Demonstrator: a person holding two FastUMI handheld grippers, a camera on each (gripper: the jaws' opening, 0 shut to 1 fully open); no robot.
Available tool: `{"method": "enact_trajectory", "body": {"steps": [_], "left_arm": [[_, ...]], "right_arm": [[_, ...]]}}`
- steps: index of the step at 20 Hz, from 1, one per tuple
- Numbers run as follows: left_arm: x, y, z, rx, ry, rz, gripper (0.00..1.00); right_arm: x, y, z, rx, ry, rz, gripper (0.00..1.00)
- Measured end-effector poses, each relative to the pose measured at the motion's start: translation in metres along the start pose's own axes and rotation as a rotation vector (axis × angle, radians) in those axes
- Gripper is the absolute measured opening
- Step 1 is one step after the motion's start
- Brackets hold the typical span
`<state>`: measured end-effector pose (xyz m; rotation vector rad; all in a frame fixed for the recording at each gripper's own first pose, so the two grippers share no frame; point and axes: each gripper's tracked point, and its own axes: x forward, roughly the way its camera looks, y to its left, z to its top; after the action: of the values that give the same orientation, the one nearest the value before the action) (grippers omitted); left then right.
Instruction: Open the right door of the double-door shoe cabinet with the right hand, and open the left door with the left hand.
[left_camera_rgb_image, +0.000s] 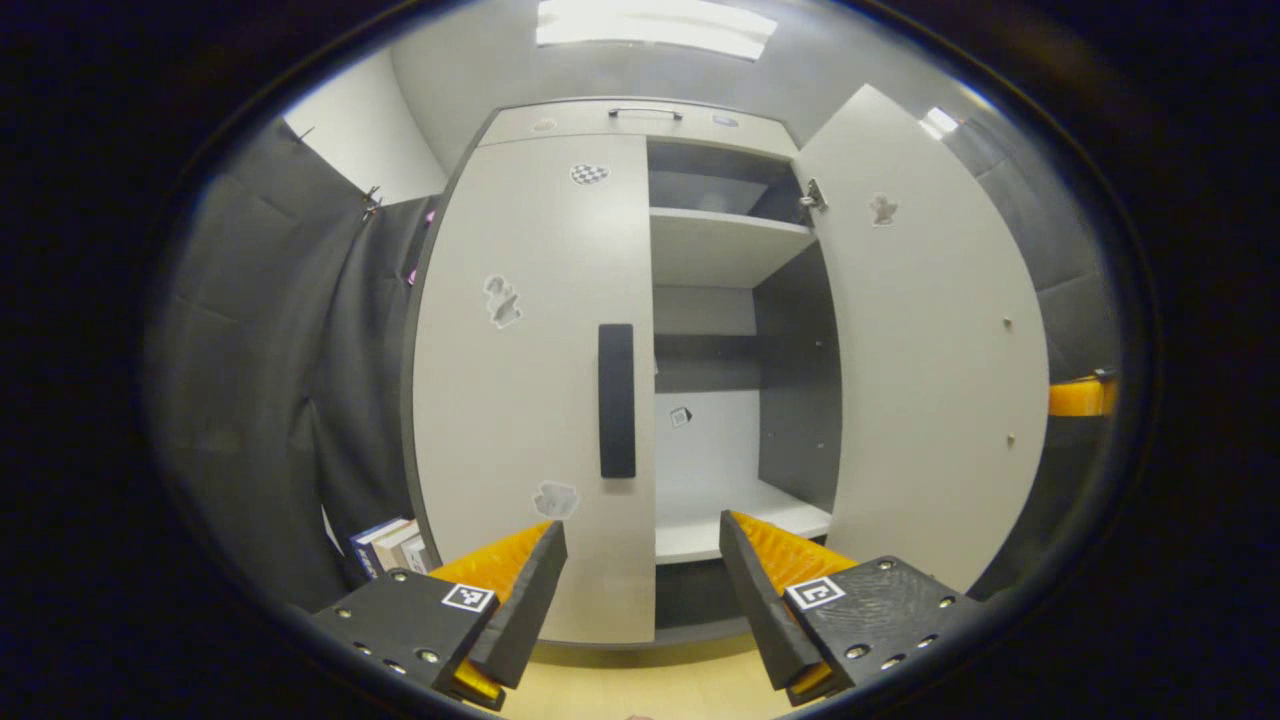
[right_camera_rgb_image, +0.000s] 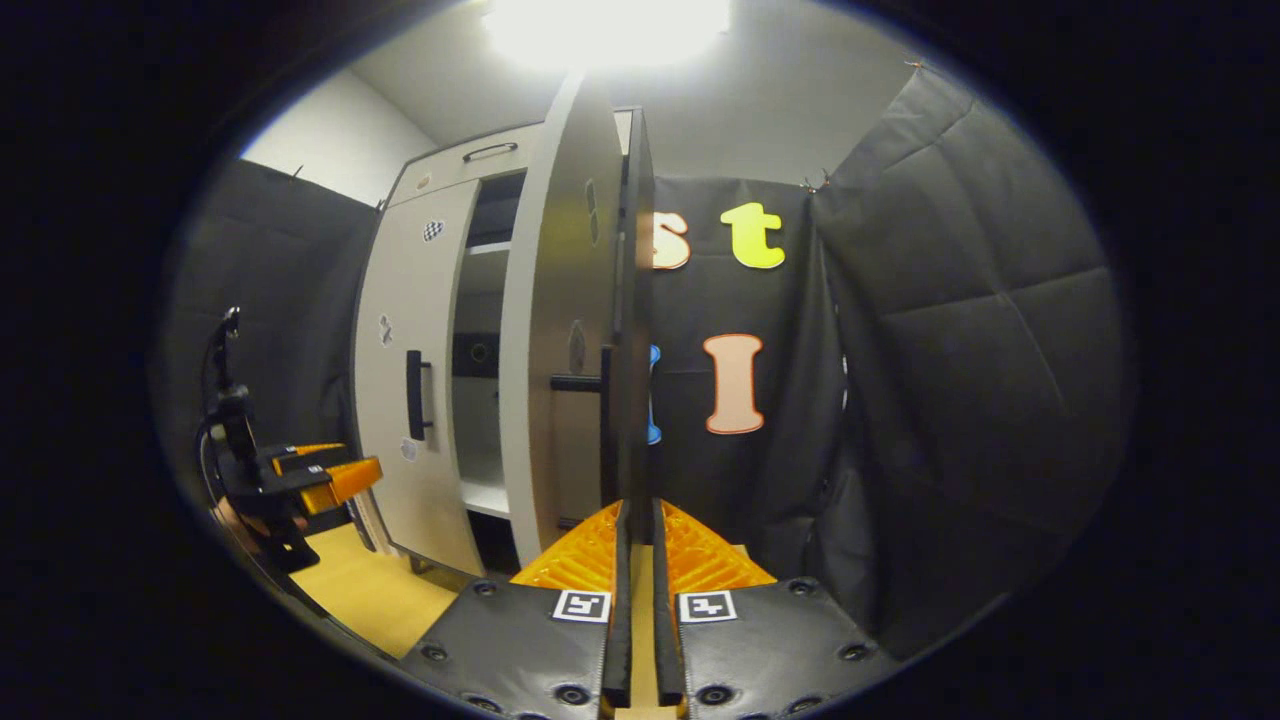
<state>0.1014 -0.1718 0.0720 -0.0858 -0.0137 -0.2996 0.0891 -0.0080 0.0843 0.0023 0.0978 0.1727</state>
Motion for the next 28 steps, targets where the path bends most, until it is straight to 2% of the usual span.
{"method": "enact_trajectory", "body": {"steps": [1,2,3,6,7,11,12,15,17,18,19,20,21,24,28], "left_arm": [[0.009,0.003,0.006,0.008,-0.008,0.009,0.9],[0.017,0.008,0.013,0.015,-0.017,0.016,0.9],[0.029,0.013,0.019,0.023,-0.027,0.023,0.9],[0.063,0.022,0.033,0.027,-0.031,0.035,0.9],[0.073,0.023,0.033,0.018,-0.027,0.036,0.9],[0.111,0.03,0.032,0.023,0.008,0.054,0.91],[0.116,0.034,0.033,0.041,0.007,0.071,0.91],[0.129,0.03,0.036,0.046,0.005,0.07,0.91],[0.132,0.031,0.034,0.02,0.012,0.077,0.65],[0.136,0.03,0.031,0.001,0.021,0.07,0.65],[0.135,0.022,0.033,-0.034,0.013,0.045,0.58],[0.138,0.021,0.033,-0.032,0.013,0.057,0.36],[0.137,0.022,0.032,-0.009,0.015,0.065,0.32],[0.138,0.021,0.029,-0.002,0.025,0.063,0.33],[0.14,0.022,0.028,-0.009,0.049,0.097,0.25]], "right_arm": [[-0.002,-0.002,-0.001,0.002,-0.002,-0.019,0.16],[-0.008,-0.004,-0.001,0.011,-0.005,-0.033,0.15],[-0.004,-0.006,-0.002,0.021,-0.013,-0.045,0.28],[-0.006,-0.01,-0.008,0.071,-0.006,-0.084,0.98],[-0.005,-0.011,-0.01,0.089,-0.002,-0.096,0.95],[-0.008,-0.016,-0.015,0.124,0.026,-0.127,0.95],[-0.01,-0.017,-0.017,0.126,0.032,-0.135,0.91],[-0.015,-0.025,-0.023,0.119,0.058,-0.164,0.95],[-0.018,-0.026,-0.027,0.12,0.072,-0.174,0.95],[-0.018,-0.026,-0.028,0.122,0.076,-0.175,0.96],[-0.018,-0.027,-0.028,0.121,0.079,-0.178,0.95],[-0.018,-0.028,-0.029,0.117,0.081,-0.183,0.95],[-0.019,-0.029,-0.031,0.109,0.085,-0.187,0.95],[-0.021,-0.032,-0.035,0.09,0.099,-0.187,0.95],[-0.019,-0.025,-0.038,0.107,0.115,-0.159,0.95]]}}
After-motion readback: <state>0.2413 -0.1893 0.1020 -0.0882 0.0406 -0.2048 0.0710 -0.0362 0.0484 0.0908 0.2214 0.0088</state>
